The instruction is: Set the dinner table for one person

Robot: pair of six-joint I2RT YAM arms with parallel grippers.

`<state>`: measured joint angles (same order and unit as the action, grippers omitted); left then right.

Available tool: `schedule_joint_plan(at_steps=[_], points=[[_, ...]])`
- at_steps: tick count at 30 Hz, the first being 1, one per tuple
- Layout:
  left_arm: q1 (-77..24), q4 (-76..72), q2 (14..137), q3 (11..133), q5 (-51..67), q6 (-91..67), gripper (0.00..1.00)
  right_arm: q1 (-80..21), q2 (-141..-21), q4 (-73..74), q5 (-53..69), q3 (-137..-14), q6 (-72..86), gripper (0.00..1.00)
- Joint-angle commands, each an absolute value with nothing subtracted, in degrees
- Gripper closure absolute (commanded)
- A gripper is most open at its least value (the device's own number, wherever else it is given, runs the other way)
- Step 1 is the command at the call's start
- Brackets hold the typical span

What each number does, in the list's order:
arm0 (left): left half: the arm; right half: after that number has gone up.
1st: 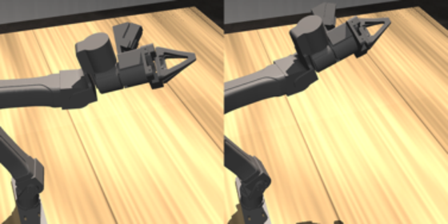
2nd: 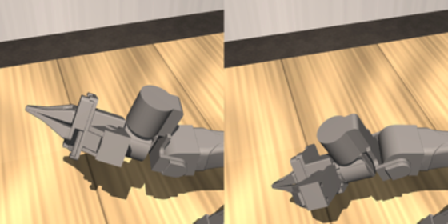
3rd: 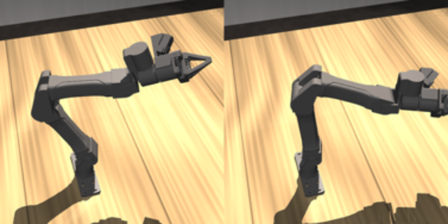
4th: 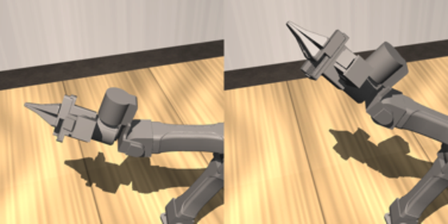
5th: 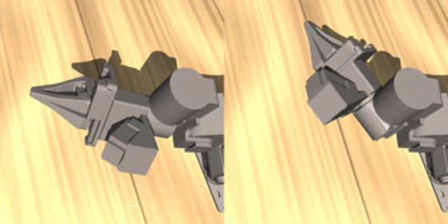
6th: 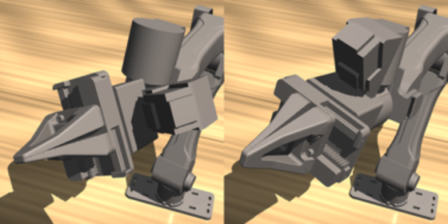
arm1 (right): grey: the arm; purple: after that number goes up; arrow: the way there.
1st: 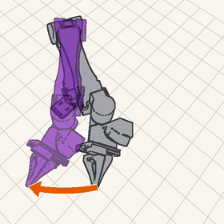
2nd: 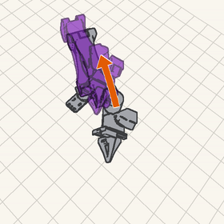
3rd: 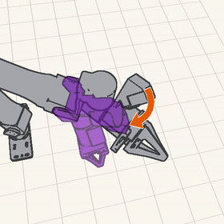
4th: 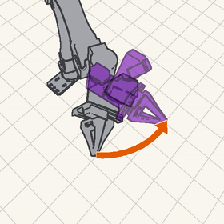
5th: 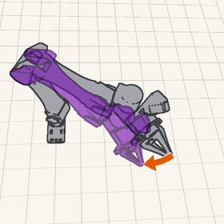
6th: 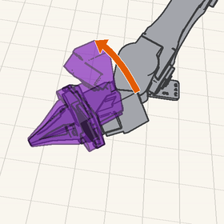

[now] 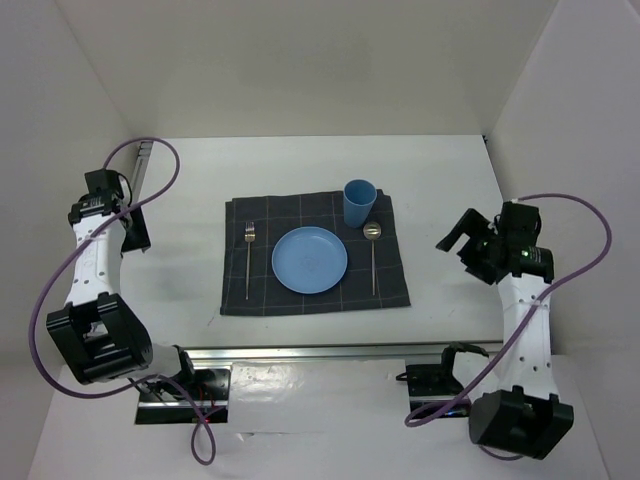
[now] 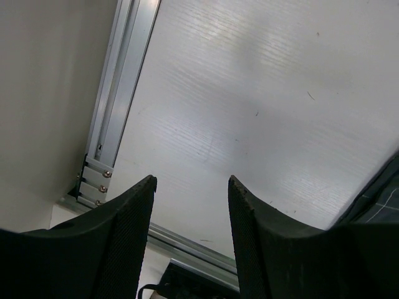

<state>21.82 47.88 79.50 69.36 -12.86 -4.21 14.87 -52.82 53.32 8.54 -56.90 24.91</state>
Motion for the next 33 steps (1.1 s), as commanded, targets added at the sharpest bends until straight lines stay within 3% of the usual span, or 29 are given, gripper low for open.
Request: schedule_joint_plan(at_steps=[1,7,9,12,17,20,24,33], points=[[21.8,46.49,77.7,68.99,-10.63,-1.85,0.42,14.68,-56.5,51.69,23.18,-51.78,24.95,0.01],[21.8,47.11,77.17,70.14,-9.4,-0.8,0.42,14.68,-60.72,42.91,26.54,-42.2,29.44,0.01],[21.8,47.11,77.17,69.53,-9.4,-0.79,0.42,14.68,-63.01,41.32,26.18,-40.35,30.05,0.14],[21.8,46.58,77.17,69.0,-10.01,-0.26,0.42,10.47,-67.84,38.15,24.19,-39.81,32.77,0.23],[20.13,44.74,78.39,68.47,-7.22,4.02,0.43,-0.49,-78.3,33.06,19.96,-37.89,39.44,0.3],[13.73,42.28,81.55,68.47,-4.66,8.86,0.45,-3.07,-81.82,32.43,16.27,-37.36,42.35,0.3],[4.93,41.66,91.27,73.2,-5.8,9.49,0.45,-4.48,-79.37,33.57,11.79,-38.05,43.77,0.3],[0.88,50.88,121.97,103.34,-1.32,3.16,0.49,-4.48,-81.03,35.86,6.33,-39.47,43.77,0.28]])
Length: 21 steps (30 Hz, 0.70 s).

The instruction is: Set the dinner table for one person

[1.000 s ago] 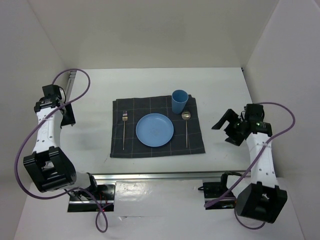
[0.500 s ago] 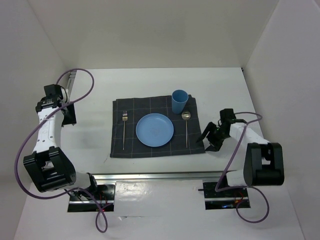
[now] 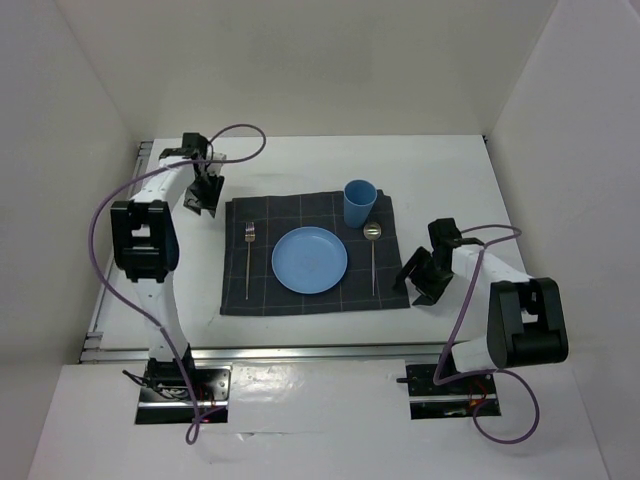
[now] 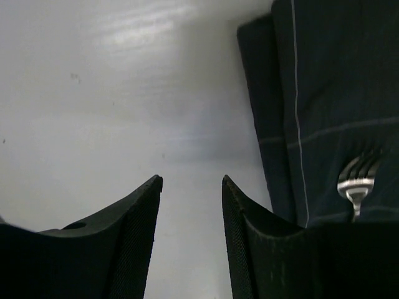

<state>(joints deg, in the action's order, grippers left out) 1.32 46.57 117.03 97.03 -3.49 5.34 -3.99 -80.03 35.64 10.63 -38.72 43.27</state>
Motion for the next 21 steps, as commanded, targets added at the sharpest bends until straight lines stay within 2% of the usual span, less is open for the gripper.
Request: schedule_joint_plan(at_steps=[1,4,5,8,9,12,15,21], points=[[0.18,50.89,123.56,104.75,-1.32,3.16,0.49,-4.48,-81.04,35.86,5.72,-39.46,43.77,0.28],[-1.75,49.31,127.08,106.69,-2.9,3.16,0.49,-4.48,-81.56,34.64,5.71,-37.79,43.77,0.33],[-1.76,48.7,127.61,106.7,-3.42,3.16,0.49,-4.48,-82.26,34.63,6.58,-37.1,43.77,0.43],[-2.46,47.2,129.29,108.01,-5.35,2.47,0.49,-4.48,-82.97,33.13,8.96,-35.78,43.77,0.6],[-2.46,47.2,130.16,108.02,-6.06,2.46,0.49,-5.0,-83.66,32.53,8.96,-35.77,43.77,0.7],[-2.46,46.67,131.83,109.59,-6.59,1.41,0.49,-5.01,-83.67,32.52,9.58,-34.63,43.77,0.79],[-2.46,46.67,132.36,110.21,-7.64,1.41,0.49,-6.06,-82.97,32.52,9.58,-34.01,43.77,0.83],[-2.46,46.67,132.36,110.83,-8.87,0.79,0.49,-6.06,-80.6,33.13,10.11,-32.87,44.82,0.83]])
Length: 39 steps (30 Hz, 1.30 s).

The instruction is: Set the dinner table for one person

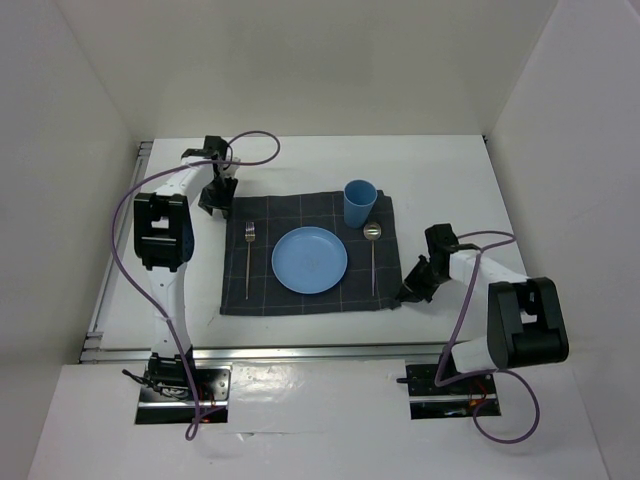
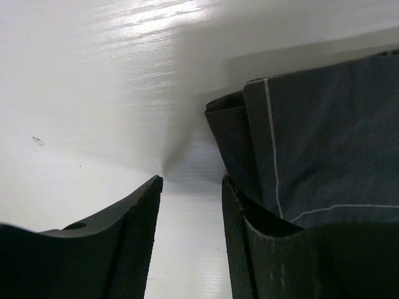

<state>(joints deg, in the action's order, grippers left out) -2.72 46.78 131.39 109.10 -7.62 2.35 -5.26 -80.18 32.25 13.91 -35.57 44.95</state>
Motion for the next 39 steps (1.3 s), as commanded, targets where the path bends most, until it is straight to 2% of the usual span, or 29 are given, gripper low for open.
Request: schedule_joint_plan(at_steps=[1,11,12,13,14,17,18,21,24,27,32,36,39], points=[[-2.46,46.67,132.36,110.83,-9.4,0.79,0.49,-6.06,-79.99,33.74,10.11,-32.87,44.82,0.83],[-2.46,46.67,132.36,111.36,-9.4,0.26,0.49,-6.06,-70.76,39.19,6.15,-31.82,48.96,0.9],[-2.46,46.67,132.36,111.88,-9.4,0.26,0.49,-6.06,-69.88,39.2,5.37,-31.21,49.65,0.84],[-2.46,46.67,132.36,111.88,-8.88,0.26,0.49,-6.06,-69.26,39.2,5.36,-31.2,49.66,0.74],[-2.46,47.19,132.36,111.88,-8.88,0.26,0.49,-6.06,-69.26,38.59,5.36,-31.2,49.66,0.53],[-2.46,47.2,131.75,111.88,-9.4,0.26,0.49,-6.06,-70.48,37.79,5.36,-32.07,49.14,0.41],[-2.46,47.2,131.14,111.19,-9.93,0.26,0.49,-6.06,-71.01,37.79,5.36,-32.69,48.17,0.32],[-2.46,47.72,129.9,109.96,-9.93,0.26,0.49,-6.59,-72.86,39.63,4.83,-36.99,46.68,0.22],[-2.46,47.72,125.96,108.29,-10.63,-0.87,0.49,-6.59,-72.86,43.66,1.94,-43.66,46.15,0.02],[0.6,49.3,120.27,107.05,-6.97,-2.02,0.49,-6.59,-73.03,48.84,-0.26,-54.46,42.39,0.0],[8.07,51.59,110.41,104.7,-5.45,-3.08,0.49,-4.48,-79.71,59.83,0.36,-72.65,35.16,0.0],[18.25,50.9,100.65,98.45,-5.53,-1.15,0.49,-3.87,-74.47,62.93,-3.52,-74.36,34.54,0.0],[22.14,49.23,93.55,91.36,-6.42,2.45,0.48,-3.16,-71.2,62.93,-4.04,-74.36,33.4,0.0]])
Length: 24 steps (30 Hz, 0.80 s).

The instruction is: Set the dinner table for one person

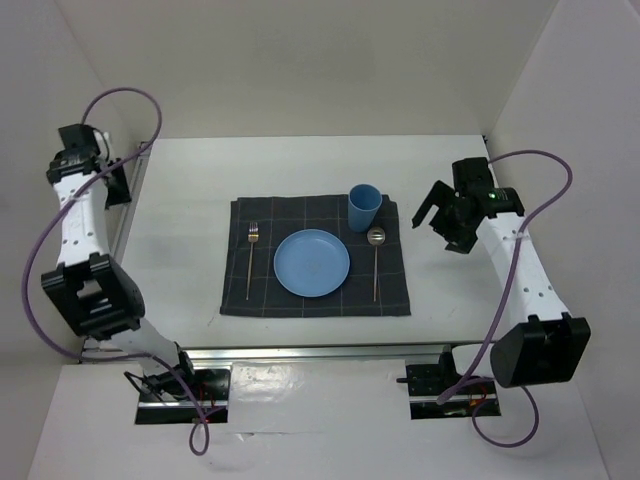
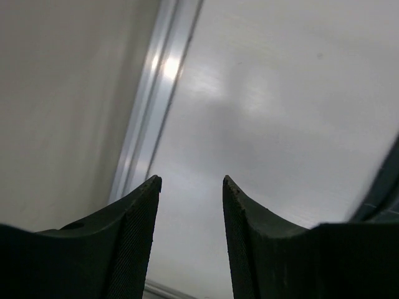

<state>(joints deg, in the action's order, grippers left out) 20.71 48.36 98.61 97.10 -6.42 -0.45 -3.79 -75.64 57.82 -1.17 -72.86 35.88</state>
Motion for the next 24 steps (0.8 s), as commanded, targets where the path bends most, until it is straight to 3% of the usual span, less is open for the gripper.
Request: schedule_joint_plan(at_steps=[1,12,24], points=[[24.06,48.7,91.95,89.4,-6.94,3.33,0.48,-3.16,-70.67,63.63,-3.52,-74.36,32.62,0.0],[30.94,47.9,77.97,71.47,-3.87,6.15,0.48,-3.16,-65.4,67.41,-6.68,-72.77,31.55,0.0],[30.94,47.9,74.27,70.05,-4.57,8.44,0.48,-3.16,-60.39,66.88,-5.54,-71.11,29.36,0.0]])
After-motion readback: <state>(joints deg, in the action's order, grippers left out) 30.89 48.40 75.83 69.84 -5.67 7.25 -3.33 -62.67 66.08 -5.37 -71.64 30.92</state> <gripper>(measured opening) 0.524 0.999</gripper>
